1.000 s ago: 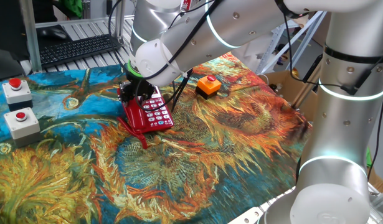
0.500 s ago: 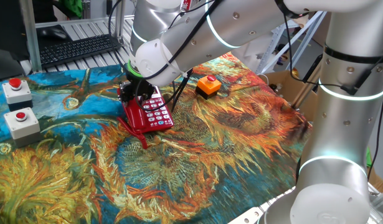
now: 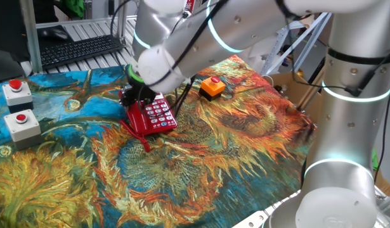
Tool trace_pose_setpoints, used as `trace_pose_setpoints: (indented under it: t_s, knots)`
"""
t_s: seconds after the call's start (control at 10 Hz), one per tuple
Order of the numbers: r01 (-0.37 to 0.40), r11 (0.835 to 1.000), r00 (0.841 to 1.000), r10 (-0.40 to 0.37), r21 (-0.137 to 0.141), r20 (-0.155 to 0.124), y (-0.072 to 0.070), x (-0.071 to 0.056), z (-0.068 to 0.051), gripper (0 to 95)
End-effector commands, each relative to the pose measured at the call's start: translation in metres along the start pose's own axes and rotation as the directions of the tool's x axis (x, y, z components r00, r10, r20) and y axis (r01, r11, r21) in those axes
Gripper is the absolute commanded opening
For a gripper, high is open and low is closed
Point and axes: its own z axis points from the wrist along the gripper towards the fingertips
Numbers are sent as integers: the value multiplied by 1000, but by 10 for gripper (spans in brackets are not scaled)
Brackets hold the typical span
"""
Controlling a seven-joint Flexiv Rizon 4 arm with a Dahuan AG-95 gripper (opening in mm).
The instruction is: Place the handset of the telephone on the corresponding phone cradle
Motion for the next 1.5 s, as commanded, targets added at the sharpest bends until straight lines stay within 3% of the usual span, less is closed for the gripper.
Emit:
trace_pose_setpoints:
  t_s: [0.1, 0.4, 0.5, 1.1, 1.2, 1.4, 1.5]
  knots:
    - [-1, 1000, 1000, 1, 2, -6, -1, 2, -3, 950]
    - [-7, 1000, 1000, 8, 14, -15, 0, 2, -4, 950]
    - [-19, 1000, 1000, 19, 15, -22, 2, 2, -6, 760]
    - [-33, 999, 996, 35, 31, -78, 5, -6, -20, 760]
    - [-44, 998, 995, 47, 37, -92, 11, -7, -25, 570]
    - [-70, 997, 991, 74, 39, -114, 22, -8, -33, 570]
    - [-73, 996, 989, 78, 41, -125, 26, -9, -35, 190]
